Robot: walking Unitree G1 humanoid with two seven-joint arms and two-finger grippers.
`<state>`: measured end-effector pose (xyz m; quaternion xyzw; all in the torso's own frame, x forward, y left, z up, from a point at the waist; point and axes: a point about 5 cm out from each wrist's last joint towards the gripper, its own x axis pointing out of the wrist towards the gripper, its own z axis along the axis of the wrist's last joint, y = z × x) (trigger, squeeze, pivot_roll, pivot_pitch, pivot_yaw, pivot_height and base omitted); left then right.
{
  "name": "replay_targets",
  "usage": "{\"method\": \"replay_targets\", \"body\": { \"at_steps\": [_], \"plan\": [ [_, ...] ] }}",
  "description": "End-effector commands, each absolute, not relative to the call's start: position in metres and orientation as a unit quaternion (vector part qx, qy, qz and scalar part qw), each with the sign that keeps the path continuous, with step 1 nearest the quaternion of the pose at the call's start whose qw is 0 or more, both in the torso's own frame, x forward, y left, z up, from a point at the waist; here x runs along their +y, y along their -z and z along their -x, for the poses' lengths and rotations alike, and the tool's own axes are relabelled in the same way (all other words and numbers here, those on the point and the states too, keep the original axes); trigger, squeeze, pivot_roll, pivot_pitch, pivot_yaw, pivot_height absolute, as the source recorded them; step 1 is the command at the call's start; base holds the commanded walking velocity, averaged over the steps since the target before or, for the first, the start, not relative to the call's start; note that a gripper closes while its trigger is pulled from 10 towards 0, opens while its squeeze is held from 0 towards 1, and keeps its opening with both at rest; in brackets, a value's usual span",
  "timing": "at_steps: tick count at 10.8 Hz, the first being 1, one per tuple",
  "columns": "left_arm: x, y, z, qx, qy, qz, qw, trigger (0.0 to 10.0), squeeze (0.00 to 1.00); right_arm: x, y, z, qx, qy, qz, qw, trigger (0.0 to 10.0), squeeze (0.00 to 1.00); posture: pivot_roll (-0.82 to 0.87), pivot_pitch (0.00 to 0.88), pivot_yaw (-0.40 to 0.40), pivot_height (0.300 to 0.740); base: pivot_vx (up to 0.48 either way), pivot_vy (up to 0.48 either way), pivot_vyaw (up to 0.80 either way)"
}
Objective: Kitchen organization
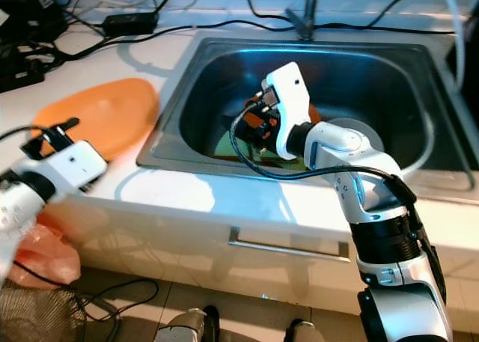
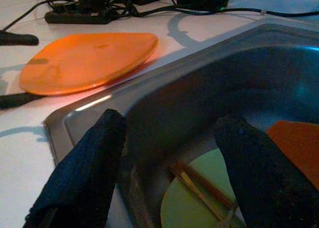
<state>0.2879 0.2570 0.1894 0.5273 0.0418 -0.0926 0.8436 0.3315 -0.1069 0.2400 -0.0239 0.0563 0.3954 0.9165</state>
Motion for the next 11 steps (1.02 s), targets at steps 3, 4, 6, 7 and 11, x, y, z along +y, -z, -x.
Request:
{"method": "replay_targets", "body": {
  "at_steps": [3,4,6,7,11],
  "plan": [
    [0.273,-0.168,-0.293,0.085,0.117,-0.561,0.815,0.0,0.0,-0.106,-0.245,-0.329,0.04,-0.395,0.025,0.917,10.0,0.0,0.16,0.164,0.088,0.74,0.0,0.0,0.0],
    [0.273,-0.168,-0.295,0.08,0.124,-0.564,0.812,0.0,0.0,-0.107,-0.245,-0.329,0.04,-0.393,0.025,0.918,10.0,0.0,0.16,0.166,0.089,0.74,0.0,0.0,0.0],
    [0.272,-0.167,-0.296,0.075,0.129,-0.564,0.812,0.0,0.0,-0.107,-0.245,-0.329,0.041,-0.394,0.022,0.918,10.0,0.0,0.16,0.166,0.089,0.74,0.0,0.0,0.0],
    [0.272,-0.165,-0.298,0.071,0.134,-0.566,0.81,0.0,0.0,-0.107,-0.245,-0.329,0.041,-0.394,0.021,0.918,10.0,0.0,0.16,0.167,0.088,0.74,0.0,0.0,0.0],
    [0.27,-0.169,-0.302,0.048,0.124,-0.567,0.813,0.0,0.0,-0.107,-0.242,-0.328,0.045,-0.394,0.02,0.918,10.0,0.0,0.16,0.172,0.089,0.74,0.0,0.0,0.0]
  ]
}}
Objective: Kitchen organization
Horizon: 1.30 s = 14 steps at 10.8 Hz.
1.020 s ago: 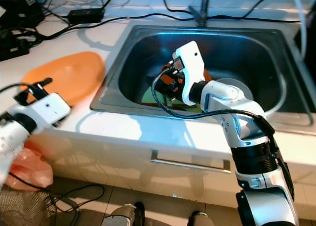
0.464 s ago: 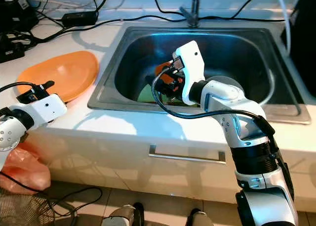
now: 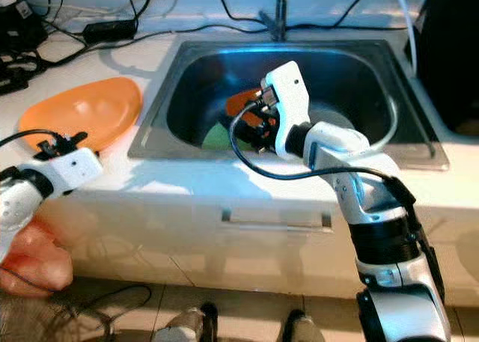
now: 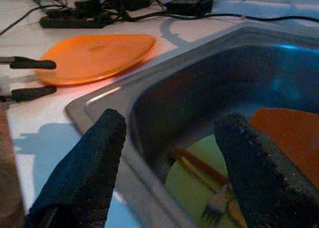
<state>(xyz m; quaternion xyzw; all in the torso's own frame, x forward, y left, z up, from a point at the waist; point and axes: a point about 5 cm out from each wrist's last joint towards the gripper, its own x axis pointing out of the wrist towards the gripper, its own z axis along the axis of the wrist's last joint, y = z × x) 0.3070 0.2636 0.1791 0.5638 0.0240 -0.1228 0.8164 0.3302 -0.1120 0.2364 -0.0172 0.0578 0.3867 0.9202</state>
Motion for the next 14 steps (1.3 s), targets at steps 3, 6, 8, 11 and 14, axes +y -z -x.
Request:
{"method": "replay_targets", "body": {
  "at_steps": [3,6,8,11,14],
  "plan": [
    [0.264,-0.178,-0.304,0.003,0.097,-0.557,0.825,3.9,0.0,-0.108,-0.24,-0.328,0.047,-0.392,0.02,0.919,10.0,0.0,0.15,0.173,0.088,0.74,0.0,0.0,0.0],
    [0.249,-0.19,-0.305,-0.049,0.081,-0.533,0.841,10.0,0.0,-0.109,-0.24,-0.328,0.046,-0.39,0.02,0.92,10.0,0.0,0.15,0.172,0.088,0.74,0.0,0.0,0.0],
    [0.253,-0.189,-0.307,-0.041,0.074,-0.539,0.838,10.0,0.0,-0.109,-0.24,-0.328,0.046,-0.389,0.02,0.92,10.0,0.0,0.15,0.171,0.087,0.74,0.0,0.0,0.0],
    [0.253,-0.203,-0.31,-0.069,0.045,-0.501,0.861,10.0,1.0,-0.11,-0.24,-0.329,0.044,-0.388,0.021,0.92,10.0,0.0,0.15,0.171,0.087,0.74,0.0,0.0,0.0],
    [0.219,-0.236,-0.307,-0.188,0.002,-0.389,0.902,10.0,1.0,-0.111,-0.244,-0.33,0.03,-0.378,0.019,0.925,10.0,0.0,0.15,0.17,0.086,0.74,0.0,0.0,0.0]
  ]
}}
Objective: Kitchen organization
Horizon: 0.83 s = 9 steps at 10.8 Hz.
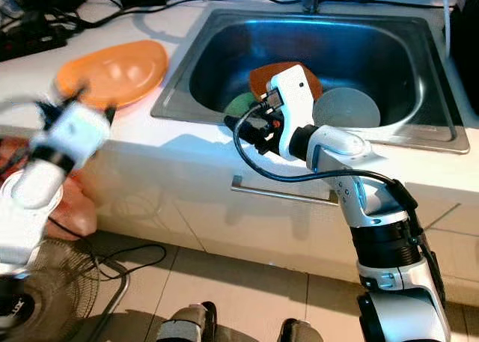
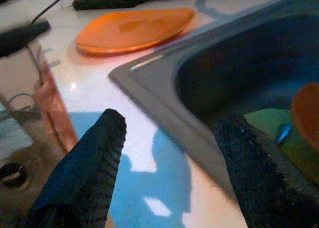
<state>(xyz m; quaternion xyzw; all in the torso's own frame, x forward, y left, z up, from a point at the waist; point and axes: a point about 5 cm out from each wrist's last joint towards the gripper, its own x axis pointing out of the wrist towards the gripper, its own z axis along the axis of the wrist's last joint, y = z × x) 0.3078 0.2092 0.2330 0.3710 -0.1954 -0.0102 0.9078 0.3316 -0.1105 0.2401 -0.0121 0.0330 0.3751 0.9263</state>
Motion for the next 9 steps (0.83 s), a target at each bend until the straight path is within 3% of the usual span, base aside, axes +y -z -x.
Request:
{"method": "replay_targets", "body": {
  "at_steps": [1,4,6,7,9],
  "plan": [
    [0.208,-0.25,-0.303,-0.233,-0.019,-0.346,0.909,10.0,1.0,-0.112,-0.253,-0.332,-0.011,-0.361,0.009,0.933,10.0,0.0,0.14,0.167,0.084,0.74,0.0,0.0,0.0],
    [0.187,-0.278,-0.292,-0.313,-0.055,-0.266,0.91,10.0,1.0,-0.118,-0.281,-0.332,-0.115,-0.318,-0.051,0.94,10.0,0.0,0.13,0.149,0.077,0.74,0.0,0.0,0.0],
    [0.175,-0.271,-0.293,-0.301,-0.034,-0.237,0.923,10.0,1.0,-0.123,-0.282,-0.333,-0.132,-0.291,-0.061,0.946,10.0,0.0,0.12,0.138,0.079,0.74,0.0,0.0,0.0],
    [0.167,-0.268,-0.294,-0.29,-0.013,-0.215,0.933,10.0,0.0,-0.125,-0.281,-0.331,-0.139,-0.282,-0.069,0.947,10.0,0.0,0.12,0.128,0.08,0.74,0.0,0.0,0.0],
    [0.168,-0.273,-0.298,-0.282,-0.02,-0.205,0.937,10.0,0.0,-0.126,-0.283,-0.329,-0.156,-0.276,-0.067,0.946,10.0,0.0,0.11,0.116,0.08,0.74,0.0,0.0,0.0]
  ]
}}
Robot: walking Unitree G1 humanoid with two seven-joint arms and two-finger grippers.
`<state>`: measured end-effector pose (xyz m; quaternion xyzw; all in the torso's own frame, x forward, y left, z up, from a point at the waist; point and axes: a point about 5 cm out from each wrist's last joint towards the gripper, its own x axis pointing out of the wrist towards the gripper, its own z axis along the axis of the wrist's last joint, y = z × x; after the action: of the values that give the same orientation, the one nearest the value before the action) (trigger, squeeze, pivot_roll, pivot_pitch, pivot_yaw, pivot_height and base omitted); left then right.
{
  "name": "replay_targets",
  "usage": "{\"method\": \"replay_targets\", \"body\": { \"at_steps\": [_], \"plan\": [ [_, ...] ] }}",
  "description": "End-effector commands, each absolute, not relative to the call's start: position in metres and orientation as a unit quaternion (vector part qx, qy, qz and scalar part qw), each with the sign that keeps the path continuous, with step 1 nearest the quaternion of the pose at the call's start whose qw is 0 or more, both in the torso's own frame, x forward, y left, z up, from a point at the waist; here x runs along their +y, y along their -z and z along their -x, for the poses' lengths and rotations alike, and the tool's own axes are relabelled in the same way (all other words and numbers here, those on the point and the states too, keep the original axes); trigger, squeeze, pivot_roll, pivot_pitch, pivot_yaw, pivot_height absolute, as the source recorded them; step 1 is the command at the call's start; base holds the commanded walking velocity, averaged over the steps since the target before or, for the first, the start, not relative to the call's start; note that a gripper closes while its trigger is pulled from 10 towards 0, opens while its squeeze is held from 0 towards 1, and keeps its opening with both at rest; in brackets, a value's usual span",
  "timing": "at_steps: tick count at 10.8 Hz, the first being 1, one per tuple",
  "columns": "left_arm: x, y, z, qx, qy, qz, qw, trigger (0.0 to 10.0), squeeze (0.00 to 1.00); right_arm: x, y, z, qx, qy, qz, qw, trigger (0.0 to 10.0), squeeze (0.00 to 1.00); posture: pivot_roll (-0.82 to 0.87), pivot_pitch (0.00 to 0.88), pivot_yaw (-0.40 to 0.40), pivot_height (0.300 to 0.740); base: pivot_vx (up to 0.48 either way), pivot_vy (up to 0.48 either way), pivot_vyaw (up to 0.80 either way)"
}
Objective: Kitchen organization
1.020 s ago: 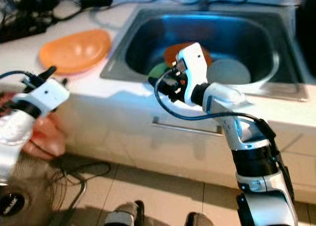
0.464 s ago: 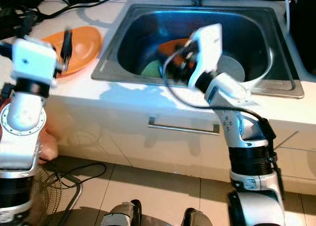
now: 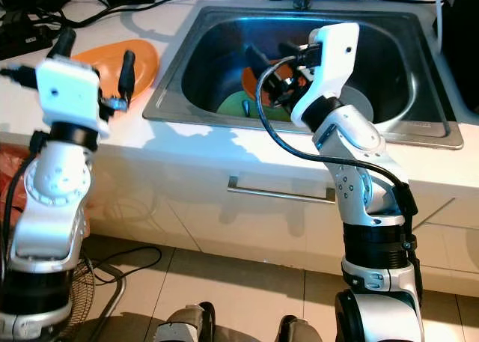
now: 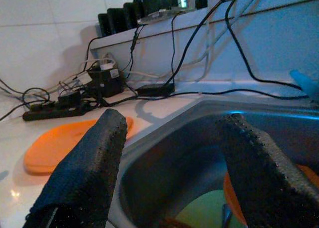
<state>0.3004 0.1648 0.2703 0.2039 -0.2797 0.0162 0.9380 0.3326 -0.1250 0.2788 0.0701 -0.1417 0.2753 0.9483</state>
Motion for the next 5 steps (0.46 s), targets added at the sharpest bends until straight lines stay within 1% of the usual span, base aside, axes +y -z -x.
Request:
{"method": "replay_targets", "body": {
  "at_steps": [1,2,3,4,5],
  "plan": [
    [0.1703,-0.2752,-0.3,-0.28,-0.022,-0.209,0.936,10.0,0.0,-0.1255,-0.283,-0.3308,-0.155,-0.27,-0.068,0.948,10.0,0.0,0.12,0.111,0.08,0.74,0.0,0.48,0.0],
    [0.1722,-0.2757,-0.3003,-0.28,-0.023,-0.216,0.935,10.0,0.0,-0.1252,-0.2831,-0.3315,-0.154,-0.269,-0.069,0.948,10.0,0.0,0.12,0.109,0.081,0.74,0.0,0.48,-0.8],
    [0.173,-0.276,-0.3003,-0.279,-0.024,-0.219,0.935,10.0,0.0,-0.1252,-0.2831,-0.3318,-0.153,-0.267,-0.071,0.949,10.0,0.0,0.12,0.109,0.081,0.74,0.0,0.244,-0.8],
    [0.1742,-0.2756,-0.3006,-0.276,-0.026,-0.226,0.934,10.0,0.0,-0.1251,-0.2832,-0.3322,-0.155,-0.266,-0.074,0.948,10.0,0.0,0.12,0.108,0.082,0.74,0.0,0.0,-0.8],
    [0.1746,-0.276,-0.3012,-0.273,-0.028,-0.22,0.936,10.0,0.0,-0.1256,-0.2836,-0.3325,-0.158,-0.263,-0.076,0.949,10.0,0.0,0.12,0.107,0.081,0.74,0.0,0.0,-0.58]
  ]
}}
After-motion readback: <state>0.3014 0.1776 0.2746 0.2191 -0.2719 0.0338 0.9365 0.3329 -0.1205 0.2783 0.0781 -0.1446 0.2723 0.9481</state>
